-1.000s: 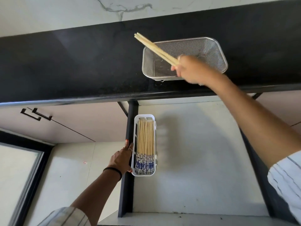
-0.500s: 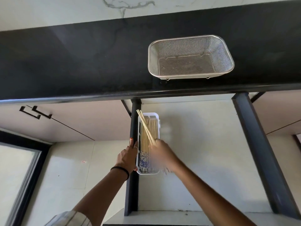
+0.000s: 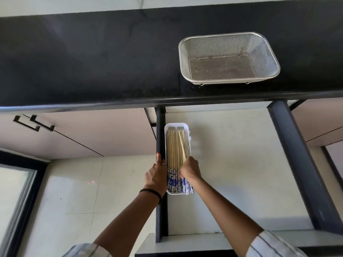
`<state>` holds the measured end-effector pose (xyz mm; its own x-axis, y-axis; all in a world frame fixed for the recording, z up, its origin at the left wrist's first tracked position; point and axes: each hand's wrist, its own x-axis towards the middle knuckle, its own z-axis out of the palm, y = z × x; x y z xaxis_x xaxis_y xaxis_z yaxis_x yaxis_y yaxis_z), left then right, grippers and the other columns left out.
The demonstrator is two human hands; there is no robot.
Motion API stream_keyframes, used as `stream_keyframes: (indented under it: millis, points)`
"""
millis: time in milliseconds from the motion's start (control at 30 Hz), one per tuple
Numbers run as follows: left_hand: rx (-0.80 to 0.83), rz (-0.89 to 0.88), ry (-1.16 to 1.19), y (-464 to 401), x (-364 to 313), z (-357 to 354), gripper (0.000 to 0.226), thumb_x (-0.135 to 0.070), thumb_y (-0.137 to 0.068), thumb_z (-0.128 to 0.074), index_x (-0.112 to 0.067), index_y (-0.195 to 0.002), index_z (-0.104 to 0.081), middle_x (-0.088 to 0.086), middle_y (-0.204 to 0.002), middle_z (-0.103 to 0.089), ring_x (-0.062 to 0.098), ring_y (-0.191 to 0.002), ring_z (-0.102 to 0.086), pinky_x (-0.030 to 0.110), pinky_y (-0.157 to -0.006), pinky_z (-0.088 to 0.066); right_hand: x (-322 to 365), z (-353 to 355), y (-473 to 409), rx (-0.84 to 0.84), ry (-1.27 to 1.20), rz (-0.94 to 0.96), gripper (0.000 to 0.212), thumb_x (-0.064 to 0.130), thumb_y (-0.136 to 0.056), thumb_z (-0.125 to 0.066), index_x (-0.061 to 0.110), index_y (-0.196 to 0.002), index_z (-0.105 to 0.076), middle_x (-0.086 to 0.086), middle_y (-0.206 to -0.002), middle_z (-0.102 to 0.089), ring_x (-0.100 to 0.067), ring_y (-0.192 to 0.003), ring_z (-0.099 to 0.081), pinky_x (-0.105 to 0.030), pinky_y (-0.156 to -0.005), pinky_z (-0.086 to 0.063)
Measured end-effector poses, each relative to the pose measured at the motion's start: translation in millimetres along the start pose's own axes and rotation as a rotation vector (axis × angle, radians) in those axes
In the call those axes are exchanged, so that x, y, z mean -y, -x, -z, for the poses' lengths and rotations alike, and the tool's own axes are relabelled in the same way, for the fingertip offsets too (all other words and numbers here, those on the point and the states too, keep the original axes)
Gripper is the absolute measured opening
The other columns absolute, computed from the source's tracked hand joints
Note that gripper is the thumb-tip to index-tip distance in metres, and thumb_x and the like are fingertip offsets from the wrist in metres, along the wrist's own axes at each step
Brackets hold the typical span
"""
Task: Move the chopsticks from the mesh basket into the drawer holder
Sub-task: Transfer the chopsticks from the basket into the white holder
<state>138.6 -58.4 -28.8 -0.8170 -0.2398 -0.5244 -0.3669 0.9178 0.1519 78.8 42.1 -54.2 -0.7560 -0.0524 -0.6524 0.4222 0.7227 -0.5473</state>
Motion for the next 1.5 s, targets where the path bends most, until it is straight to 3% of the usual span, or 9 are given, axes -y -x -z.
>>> stream_keyframes:
  millis: [267, 400, 700, 900, 1067, 1167, 1267, 1367, 1500]
  points:
    - [0.031, 0.0, -0.017, 3, 3, 3, 0.094, -0.006, -0.091, -0.063, -0.004, -0.153, 0.008, 0.011, -0.139, -0.052, 0.023, -0.112, -0.061, 0.033, -0.095, -0.05, 0, -16, -9, -0.126, 0.155, 0.05, 0.032, -0.012, -0.09, -0.042, -0.01, -0.119, -0.054, -0.025, -0.119, -0.061, -0.035, -0.104, -0.065, -0.037, -0.086, -0.056]
    - [0.039, -0.004, -0.015, 3, 5, 3, 0.096, -0.006, -0.091, -0.063, -0.003, -0.152, 0.01, 0.01, -0.13, -0.058, 0.022, -0.11, -0.062, 0.031, -0.094, -0.05, -1, -23, -4, -0.168, 0.245, 0.087, 0.034, -0.007, -0.094, -0.04, -0.008, -0.126, -0.049, -0.022, -0.122, -0.06, -0.034, -0.108, -0.063, -0.036, -0.088, -0.053]
    - [0.037, -0.091, -0.082, 4, 6, 6, 0.07, -0.009, -0.093, -0.06, -0.004, -0.151, -0.019, 0.014, -0.153, -0.033, 0.021, -0.108, -0.061, 0.031, -0.089, -0.05, -3, -32, 2, -0.248, 0.288, 0.151, 0.037, -0.002, -0.097, -0.037, -0.003, -0.134, -0.041, -0.018, -0.123, -0.06, -0.032, -0.108, -0.064, -0.037, -0.087, -0.053]
    - [0.027, -0.093, -0.119, -1, 7, 4, 0.078, -0.011, -0.093, -0.06, -0.001, -0.152, -0.009, 0.014, -0.153, -0.033, 0.02, -0.106, -0.062, 0.03, -0.087, -0.05, -6, -33, 2, -0.242, 0.531, 0.262, 0.067, 0.0, -0.096, -0.045, 0.005, -0.152, -0.009, -0.017, -0.127, -0.053, -0.03, -0.1, -0.065, -0.039, -0.084, -0.056]
    - [0.026, -0.067, -0.125, -6, 5, 1, 0.085, -0.011, -0.093, -0.061, 0.002, -0.152, -0.001, 0.015, -0.146, -0.043, 0.019, -0.102, -0.064, 0.028, -0.085, -0.05, -3, -32, 0, -0.223, 0.617, 0.269, 0.073, 0.006, -0.097, -0.047, 0.007, -0.153, 0.0, -0.017, -0.126, -0.052, -0.031, -0.1, -0.064, -0.04, -0.084, -0.054]
    - [0.022, -0.067, -0.126, -7, 6, 1, 0.083, -0.01, -0.093, -0.059, 0.001, -0.152, -0.002, 0.015, -0.145, -0.045, 0.019, -0.102, -0.064, 0.029, -0.086, -0.051, -3, -33, 0, -0.225, 0.631, 0.282, 0.072, 0.008, -0.097, -0.048, 0.007, -0.153, -0.003, -0.016, -0.127, -0.052, -0.031, -0.101, -0.064, -0.04, -0.084, -0.054]
    - [0.024, -0.068, -0.119, -6, 7, -1, 0.089, -0.013, -0.092, -0.061, 0.002, -0.152, 0.003, 0.012, -0.131, -0.056, 0.019, -0.101, -0.065, 0.029, -0.087, -0.05, -6, -34, 1, -0.235, 0.611, 0.308, 0.059, 0.006, -0.096, -0.051, 0.005, -0.148, -0.022, -0.016, -0.129, -0.052, -0.03, -0.107, -0.063, -0.04, -0.086, -0.055]
    - [0.022, -0.071, -0.104, -4, 7, 1, 0.087, -0.012, -0.094, -0.059, 0.002, -0.152, 0.004, 0.012, -0.132, -0.056, 0.019, -0.101, -0.065, 0.029, -0.087, -0.05, -13, -40, 3, -0.187, 0.555, 0.331, 0.055, 0.009, -0.092, -0.057, 0.005, -0.141, -0.033, -0.014, -0.14, -0.041, -0.03, -0.125, -0.05, -0.04, -0.098, -0.05]
    - [0.023, -0.09, -0.109, -2, 6, 4, 0.074, -0.01, -0.097, -0.053, 0.0, -0.152, -0.005, 0.014, -0.149, -0.04, 0.02, -0.104, -0.064, 0.03, -0.089, -0.051, -30, -46, 2, -0.049, 0.591, 0.423, 0.067, 0.016, -0.095, -0.053, 0.016, -0.152, -0.019, -0.007, -0.162, -0.005, -0.029, -0.15, -0.007, -0.038, -0.12, -0.016]
